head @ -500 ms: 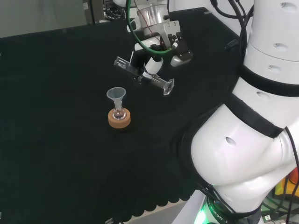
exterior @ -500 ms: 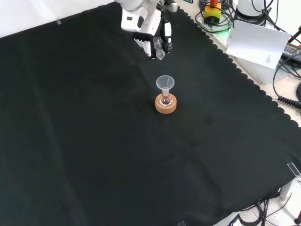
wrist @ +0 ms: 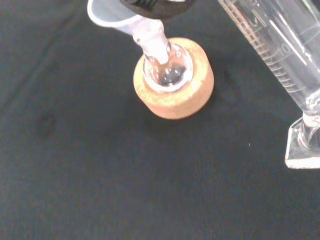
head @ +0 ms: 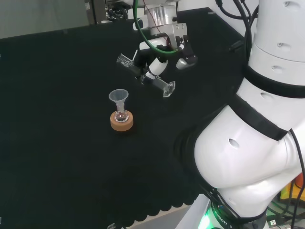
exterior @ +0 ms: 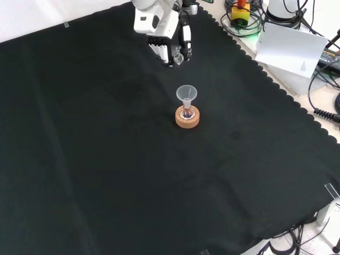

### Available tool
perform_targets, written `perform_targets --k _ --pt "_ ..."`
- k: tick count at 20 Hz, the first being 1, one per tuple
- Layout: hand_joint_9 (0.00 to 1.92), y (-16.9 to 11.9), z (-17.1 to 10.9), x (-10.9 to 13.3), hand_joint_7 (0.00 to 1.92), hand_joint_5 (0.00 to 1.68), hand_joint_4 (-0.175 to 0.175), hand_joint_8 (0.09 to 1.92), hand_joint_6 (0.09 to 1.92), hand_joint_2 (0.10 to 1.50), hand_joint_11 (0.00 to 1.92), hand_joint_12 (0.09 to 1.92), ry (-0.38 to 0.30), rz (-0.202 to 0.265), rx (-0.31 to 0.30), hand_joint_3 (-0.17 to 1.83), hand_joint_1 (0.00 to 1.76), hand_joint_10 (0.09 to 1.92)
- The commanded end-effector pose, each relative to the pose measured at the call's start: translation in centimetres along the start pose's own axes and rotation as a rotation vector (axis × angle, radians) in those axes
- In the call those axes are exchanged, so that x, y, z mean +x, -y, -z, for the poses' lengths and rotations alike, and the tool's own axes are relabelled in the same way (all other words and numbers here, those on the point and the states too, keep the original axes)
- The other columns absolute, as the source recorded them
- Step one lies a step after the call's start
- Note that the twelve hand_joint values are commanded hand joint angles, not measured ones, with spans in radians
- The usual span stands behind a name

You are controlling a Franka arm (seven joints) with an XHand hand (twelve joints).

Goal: Put the graduated cylinder back on the table.

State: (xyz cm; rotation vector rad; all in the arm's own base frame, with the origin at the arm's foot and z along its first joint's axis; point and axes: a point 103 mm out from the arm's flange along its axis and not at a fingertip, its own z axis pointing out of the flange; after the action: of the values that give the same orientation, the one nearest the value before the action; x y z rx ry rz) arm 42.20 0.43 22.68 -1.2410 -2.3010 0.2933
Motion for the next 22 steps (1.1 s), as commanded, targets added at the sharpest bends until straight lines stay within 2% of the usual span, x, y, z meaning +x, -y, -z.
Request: perform_targets --k 1,10,22 --pt "1.61 -1.6 0.5 -2.0 1.14 1.1 -0.175 0.78 0.8 1.05 1.42 0.66 -0.047 0.062 -0.106 0.0 1.28 0.09" --pt "1.61 -5.1 1.1 -4.4 1.14 1.1 -0.175 0.78 0.8 1.05 1.42 0.66 -0.113 0.17 -0.214 0.0 1.28 0.09" --pt "1.6 -8.8 -0.9 -5.7 1.13 1.09 -0.175 0.79 0.81 1.05 1.42 0.66 -0.178 0.258 -0.382 0.0 1.28 0.09"
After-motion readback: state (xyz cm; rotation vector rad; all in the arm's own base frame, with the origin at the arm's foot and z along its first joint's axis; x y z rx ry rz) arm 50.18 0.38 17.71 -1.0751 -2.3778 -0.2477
